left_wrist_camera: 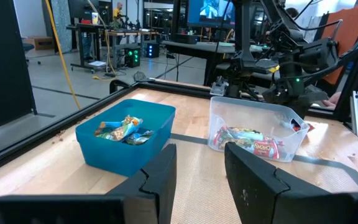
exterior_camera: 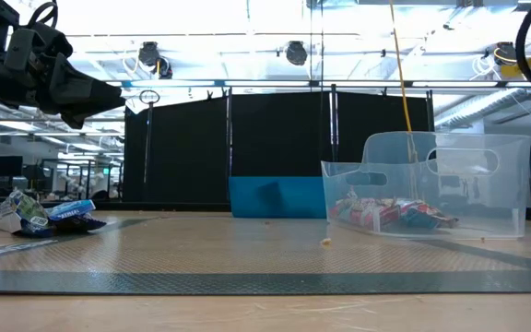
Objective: Pick and place Granola Bars by type
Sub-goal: Put the red granola bar into the right transparent bin, then put the purple granola bar into the left transparent bin
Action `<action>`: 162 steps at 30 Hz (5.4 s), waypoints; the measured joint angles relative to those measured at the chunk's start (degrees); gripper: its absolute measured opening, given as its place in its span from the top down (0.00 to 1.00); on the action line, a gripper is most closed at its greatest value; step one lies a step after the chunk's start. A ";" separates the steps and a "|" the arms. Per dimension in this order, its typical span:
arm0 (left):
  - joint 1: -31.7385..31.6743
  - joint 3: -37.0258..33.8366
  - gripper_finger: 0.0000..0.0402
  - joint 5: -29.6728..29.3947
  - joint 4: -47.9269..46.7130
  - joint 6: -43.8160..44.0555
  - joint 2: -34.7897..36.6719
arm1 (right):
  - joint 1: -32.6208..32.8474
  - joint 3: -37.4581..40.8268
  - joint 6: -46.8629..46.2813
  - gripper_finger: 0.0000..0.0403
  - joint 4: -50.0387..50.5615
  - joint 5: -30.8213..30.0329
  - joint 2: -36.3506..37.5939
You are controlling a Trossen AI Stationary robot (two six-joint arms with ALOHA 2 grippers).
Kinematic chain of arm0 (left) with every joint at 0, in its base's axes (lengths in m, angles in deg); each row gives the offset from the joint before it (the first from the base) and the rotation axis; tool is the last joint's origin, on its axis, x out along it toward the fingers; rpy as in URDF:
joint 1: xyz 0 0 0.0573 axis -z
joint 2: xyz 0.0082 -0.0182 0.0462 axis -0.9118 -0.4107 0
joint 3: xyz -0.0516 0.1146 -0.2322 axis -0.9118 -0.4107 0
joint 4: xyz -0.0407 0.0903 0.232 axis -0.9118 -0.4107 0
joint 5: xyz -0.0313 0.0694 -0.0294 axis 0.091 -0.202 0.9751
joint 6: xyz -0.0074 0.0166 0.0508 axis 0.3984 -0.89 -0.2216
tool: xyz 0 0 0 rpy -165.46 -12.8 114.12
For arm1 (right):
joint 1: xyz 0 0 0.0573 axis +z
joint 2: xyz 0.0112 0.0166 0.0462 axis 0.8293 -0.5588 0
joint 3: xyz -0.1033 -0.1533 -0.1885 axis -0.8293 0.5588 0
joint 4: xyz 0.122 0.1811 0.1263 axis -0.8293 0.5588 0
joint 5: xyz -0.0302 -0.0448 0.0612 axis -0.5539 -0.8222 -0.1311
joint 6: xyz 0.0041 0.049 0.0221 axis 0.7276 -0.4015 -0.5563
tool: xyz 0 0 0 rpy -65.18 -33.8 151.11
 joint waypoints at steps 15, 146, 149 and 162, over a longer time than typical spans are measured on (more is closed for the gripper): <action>0.00 0.00 0.66 0.00 -0.01 0.01 0.00 | 4.61 -0.38 16.94 1.00 -3.53 -20.19 1.27; 0.01 0.00 0.66 0.00 -0.02 0.00 0.00 | -32.48 20.07 111.05 0.80 -30.14 -4.39 55.48; -0.01 0.00 0.66 0.00 0.00 -0.01 -0.02 | -32.48 20.98 111.31 0.80 -30.66 -4.30 55.76; -0.01 0.00 0.66 0.00 0.00 -0.01 0.00 | -32.48 21.94 117.78 0.80 -31.06 -4.19 55.76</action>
